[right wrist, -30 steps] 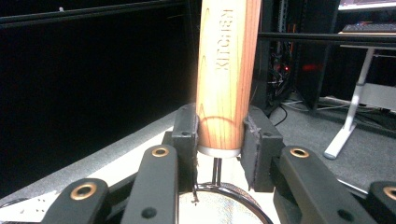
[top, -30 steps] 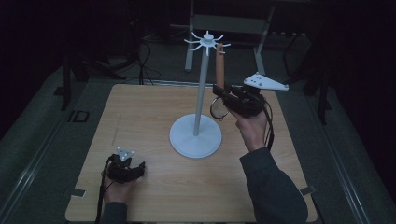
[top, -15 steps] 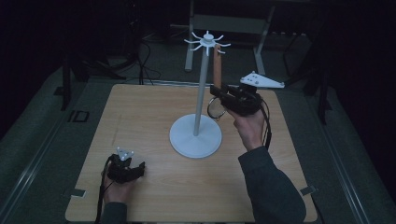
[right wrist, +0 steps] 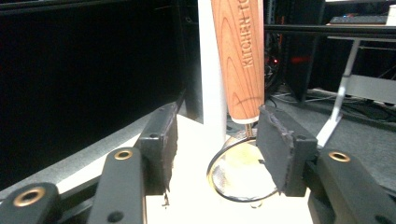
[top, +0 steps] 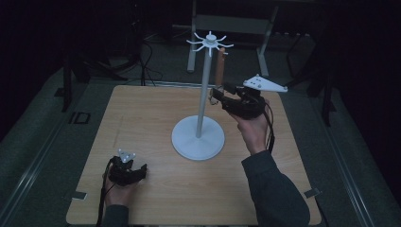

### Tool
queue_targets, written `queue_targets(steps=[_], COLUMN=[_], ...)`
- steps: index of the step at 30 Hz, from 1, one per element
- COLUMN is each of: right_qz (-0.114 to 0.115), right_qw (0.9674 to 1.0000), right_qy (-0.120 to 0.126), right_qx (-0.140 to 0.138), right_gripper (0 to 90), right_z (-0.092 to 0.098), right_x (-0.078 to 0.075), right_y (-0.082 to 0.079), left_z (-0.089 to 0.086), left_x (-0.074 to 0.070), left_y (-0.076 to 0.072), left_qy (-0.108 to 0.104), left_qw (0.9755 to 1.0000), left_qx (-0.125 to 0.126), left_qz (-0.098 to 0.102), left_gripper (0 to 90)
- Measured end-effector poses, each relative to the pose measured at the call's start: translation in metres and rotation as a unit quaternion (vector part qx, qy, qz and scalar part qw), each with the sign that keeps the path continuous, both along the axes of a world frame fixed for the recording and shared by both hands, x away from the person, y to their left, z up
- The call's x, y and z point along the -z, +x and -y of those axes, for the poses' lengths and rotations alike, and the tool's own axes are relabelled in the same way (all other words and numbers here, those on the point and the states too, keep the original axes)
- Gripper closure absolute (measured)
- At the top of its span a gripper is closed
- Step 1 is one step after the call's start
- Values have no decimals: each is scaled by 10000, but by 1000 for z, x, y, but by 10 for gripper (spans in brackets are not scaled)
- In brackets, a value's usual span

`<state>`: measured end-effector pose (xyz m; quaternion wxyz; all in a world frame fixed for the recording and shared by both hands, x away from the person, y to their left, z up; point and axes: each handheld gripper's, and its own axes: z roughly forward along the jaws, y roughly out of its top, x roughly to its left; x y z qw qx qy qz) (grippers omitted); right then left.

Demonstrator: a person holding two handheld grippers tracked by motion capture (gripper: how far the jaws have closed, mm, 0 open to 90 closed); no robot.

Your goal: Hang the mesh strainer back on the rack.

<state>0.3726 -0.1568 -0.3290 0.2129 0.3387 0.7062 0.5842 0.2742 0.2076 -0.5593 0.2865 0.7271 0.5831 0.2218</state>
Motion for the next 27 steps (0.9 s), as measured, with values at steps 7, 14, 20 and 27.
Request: queue_targets(steps=[7, 14, 20, 27], right_qz=[28, 40, -54, -221], right_qw=[9999, 9999, 9994, 9985], right_qy=[-65, -120, -258, -389], right_qx=[82, 106, 217, 328], right_gripper=[429, 408, 391, 384], right_z=[2, 4, 9, 20], right_x=[0, 0, 8, 24], right_y=[-2, -4, -3, -2], left_z=[0, 0, 0, 0], left_x=[0, 0, 0, 1], left_y=[0, 0, 0, 0], left_qy=[7, 9, 13, 17], left_qw=[10000, 10000, 10000, 10000], left_qx=[0, -3, -3, 5], left_qz=[0, 2, 2, -3], left_gripper=[327, 327, 326, 326])
